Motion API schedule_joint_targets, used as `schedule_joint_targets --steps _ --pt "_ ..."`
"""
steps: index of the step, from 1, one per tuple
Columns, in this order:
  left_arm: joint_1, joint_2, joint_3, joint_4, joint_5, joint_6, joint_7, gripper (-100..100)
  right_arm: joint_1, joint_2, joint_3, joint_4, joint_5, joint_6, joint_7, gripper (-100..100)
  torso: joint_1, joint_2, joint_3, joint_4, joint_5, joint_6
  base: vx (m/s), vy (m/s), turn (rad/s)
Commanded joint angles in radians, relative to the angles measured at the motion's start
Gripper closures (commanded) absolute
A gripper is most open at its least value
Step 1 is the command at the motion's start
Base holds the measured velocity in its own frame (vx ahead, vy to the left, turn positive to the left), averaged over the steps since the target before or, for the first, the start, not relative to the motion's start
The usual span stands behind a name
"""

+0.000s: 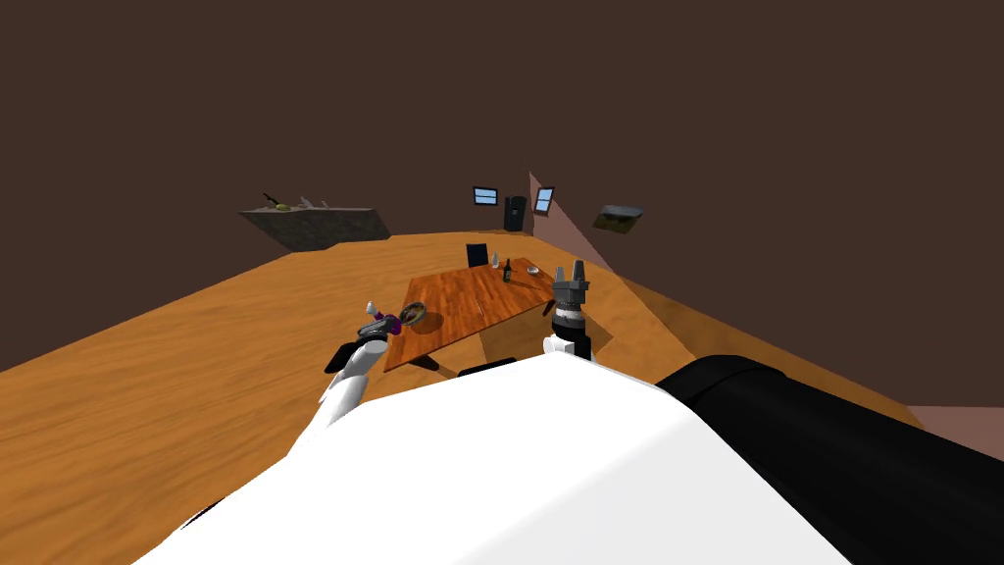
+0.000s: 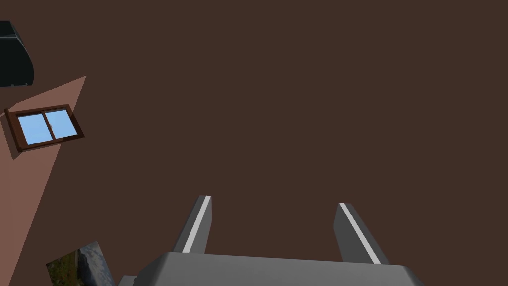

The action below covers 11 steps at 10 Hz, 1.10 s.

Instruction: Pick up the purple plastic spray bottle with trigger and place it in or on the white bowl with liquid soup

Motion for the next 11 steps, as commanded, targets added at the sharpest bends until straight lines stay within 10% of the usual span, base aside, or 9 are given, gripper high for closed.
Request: schedule_joint_targets --steps 1,11 --pt "-0.009 0.034 0.030 0.017 0.004 -0.002 0.009 100 0.000 0.000 0.000 0.000 0.000 0.000 0.000 0 0.000 0.000 0.000 0.000 0.000 0.000 -0.055 0.088 -0.142" --pt "-0.075 0.052 0.185 0.169 -0.074 0.052 0.015 100 0.000 0.000 0.000 0.000 0.000 0.000 0.000 0 0.000 -0.010 -0.007 -0.004 0.001 0.006 0.000 0.096 -0.212"
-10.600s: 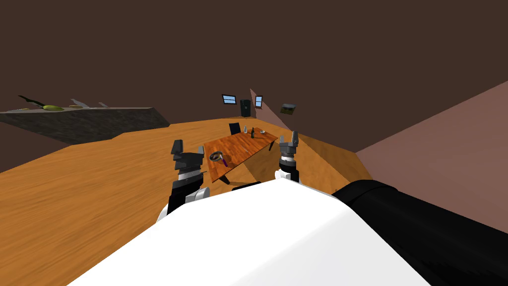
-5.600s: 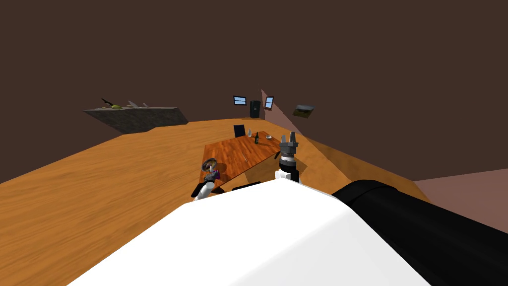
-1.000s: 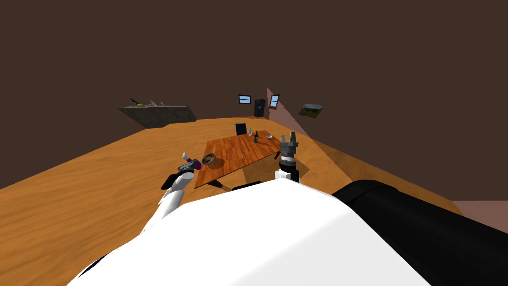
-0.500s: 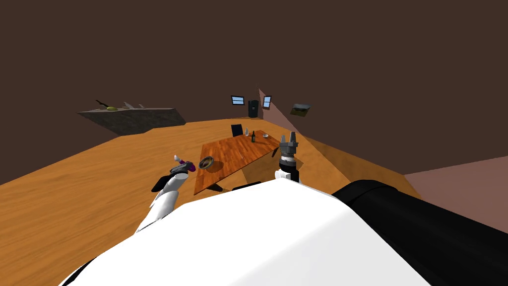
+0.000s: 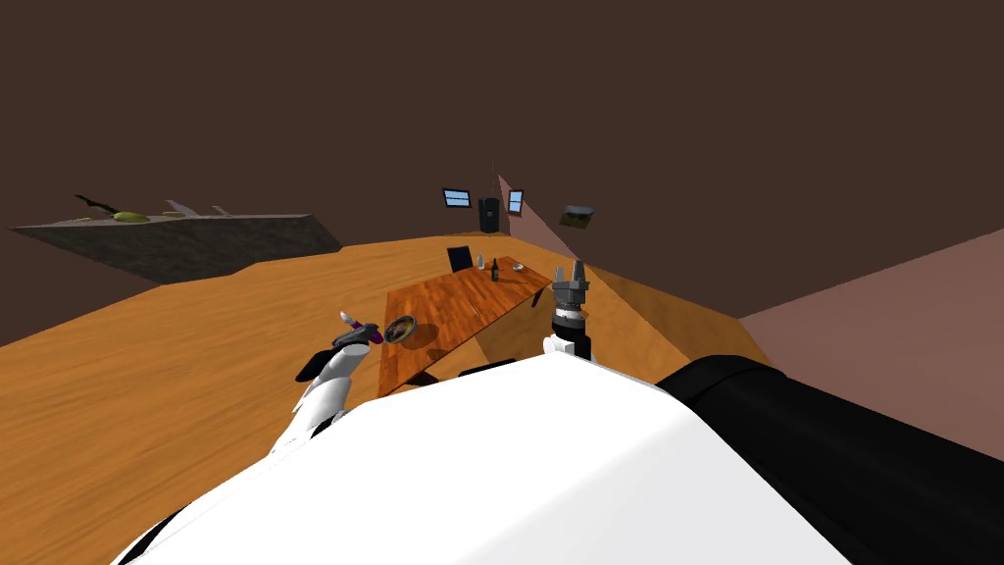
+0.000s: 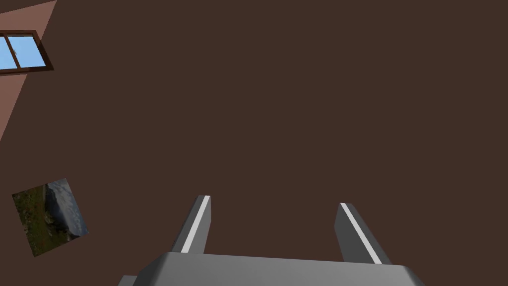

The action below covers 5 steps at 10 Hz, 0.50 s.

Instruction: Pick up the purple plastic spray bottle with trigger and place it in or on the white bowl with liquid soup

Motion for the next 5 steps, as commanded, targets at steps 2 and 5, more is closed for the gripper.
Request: schedule_joint_targets --steps 2,5 --pt "-0.020 -0.001 0.040 0.043 -0.026 0.020 0.001 100 0.000 0.000 0.000 0.000 0.000 0.000 0.000 0 0.001 -0.001 0.000 0.000 0.000 0.000 0.006 0.088 -0.268" --pt "-0.040 -0.006 0.083 0.085 -0.054 0.037 0.005 100 0.000 0.000 0.000 0.000 0.000 0.000 0.000 0 0.001 -0.002 -0.001 -0.001 0.000 0.001 0.006 0.086 -0.229"
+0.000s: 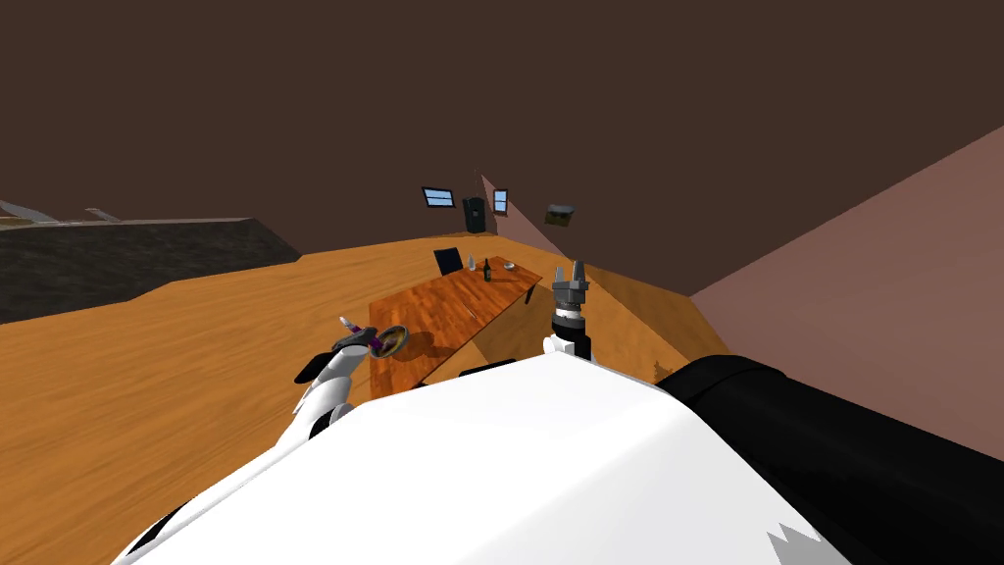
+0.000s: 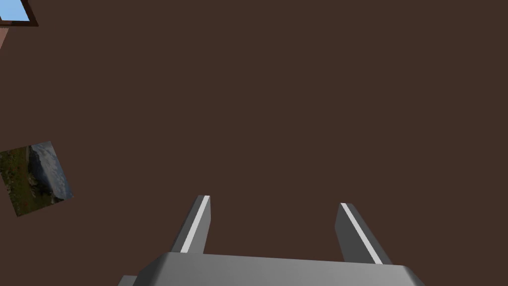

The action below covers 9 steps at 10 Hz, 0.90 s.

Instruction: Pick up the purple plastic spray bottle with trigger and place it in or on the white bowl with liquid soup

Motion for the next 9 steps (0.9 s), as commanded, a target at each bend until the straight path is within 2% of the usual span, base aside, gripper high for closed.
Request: schedule_joint_targets --steps 1,2,3,4,8,9 --pt "-0.016 -0.003 0.026 0.034 -0.016 0.009 0.007 100 0.000 0.000 0.000 0.000 0.000 0.000 0.000 0 0.000 0.000 0.000 0.000 0.000 0.000 -0.021 0.082 -0.301" --pt "-0.020 -0.005 0.034 0.040 -0.021 0.012 0.008 100 0.000 0.000 0.000 0.000 0.000 0.000 0.000 0 0.000 0.001 0.000 0.000 0.000 0.002 -0.022 0.073 -0.239" --pt "-0.015 -0.001 0.018 0.038 -0.011 0.001 0.011 100 0.000 0.000 0.000 0.000 0.000 0.000 0.000 0 -0.001 0.001 0.001 0.000 0.000 0.001 -0.006 0.030 -0.050" --pt "-0.017 -0.003 0.020 0.039 -0.013 0.003 0.010 -100 0.000 0.000 0.000 0.000 0.000 0.000 0.000 0 -0.003 0.001 0.001 0.000 -0.001 -0.001 0.000 0.006 0.003" --pt "-0.017 -0.003 0.019 0.039 -0.012 0.003 0.010 -100 0.000 0.000 0.000 0.000 0.000 0.000 0.000 0 -0.006 0.001 0.001 0.000 -0.002 -0.001 0.000 0.000 0.000" --pt "-0.017 -0.003 0.019 0.039 -0.012 0.003 0.010 0 0.000 0.000 0.000 0.000 0.000 0.000 0.000 0 -0.006 0.001 0.001 0.000 -0.002 -0.001 0.000 0.000 0.000"
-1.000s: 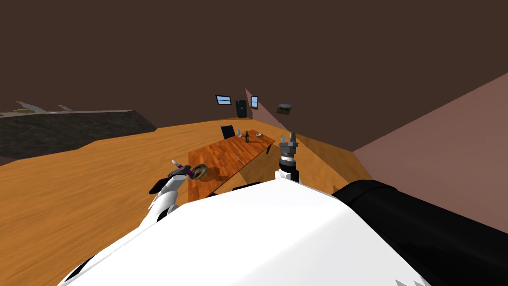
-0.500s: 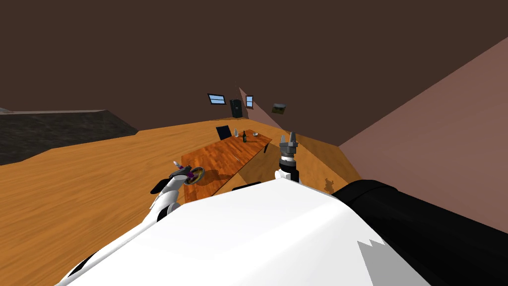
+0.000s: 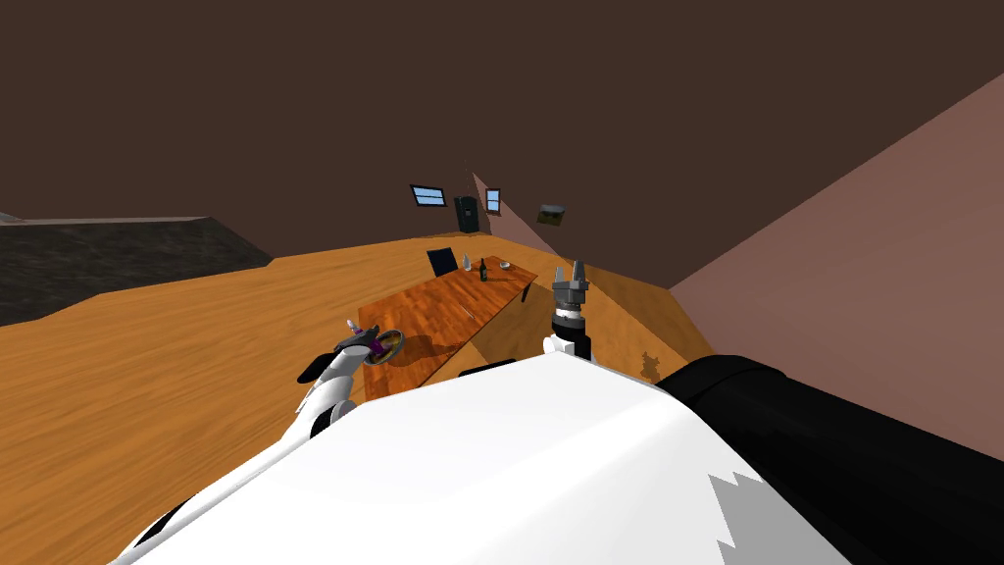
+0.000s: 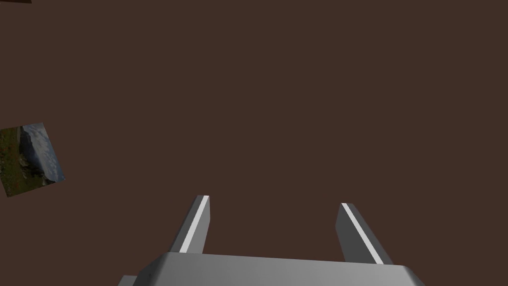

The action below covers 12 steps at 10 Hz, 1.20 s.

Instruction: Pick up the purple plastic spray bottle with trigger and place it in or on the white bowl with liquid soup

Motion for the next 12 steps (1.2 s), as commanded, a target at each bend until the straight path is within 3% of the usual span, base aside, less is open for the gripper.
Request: schedule_joint_targets --steps 1,7,8,9,10,12 --pt "-0.010 0.027 0.007 -0.002 0.000 0.032 0.005 -100 0.000 0.000 0.000 0.000 0.000 0.000 0.000 0 0.000 0.000 0.000 0.000 0.000 0.000 -0.007 -0.043 0.033" --pt "-0.039 0.110 0.026 -0.009 0.001 0.128 0.022 -100 0.000 0.000 0.000 0.000 0.000 0.000 0.000 0 -0.004 0.001 0.001 0.000 -0.001 0.000 -0.006 -0.069 0.025" --pt "-0.049 0.137 0.033 -0.011 0.001 0.160 0.027 -100 0.000 0.000 0.000 0.000 0.000 0.000 0.000 0 -0.004 0.001 0.000 0.000 -0.001 0.000 -0.004 -0.078 0.045" --pt "-0.045 0.122 0.031 -0.010 -0.001 0.142 0.023 -100 0.000 0.000 0.000 0.000 0.000 0.000 0.000 0 -0.005 0.000 0.000 0.000 -0.001 0.000 -0.002 -0.038 0.016" --pt "-0.045 0.124 0.032 -0.011 -0.001 0.147 0.024 0 0.000 0.000 0.000 0.000 0.000 0.000 0.000 0 -0.003 0.000 0.000 0.000 -0.001 0.000 0.000 -0.007 -0.002" --pt "-0.045 0.124 0.032 -0.011 -0.001 0.146 0.024 0 0.000 0.000 0.000 0.000 0.000 0.000 0.000 0 0.000 0.000 0.000 0.000 0.000 0.000 0.000 0.000 0.000"
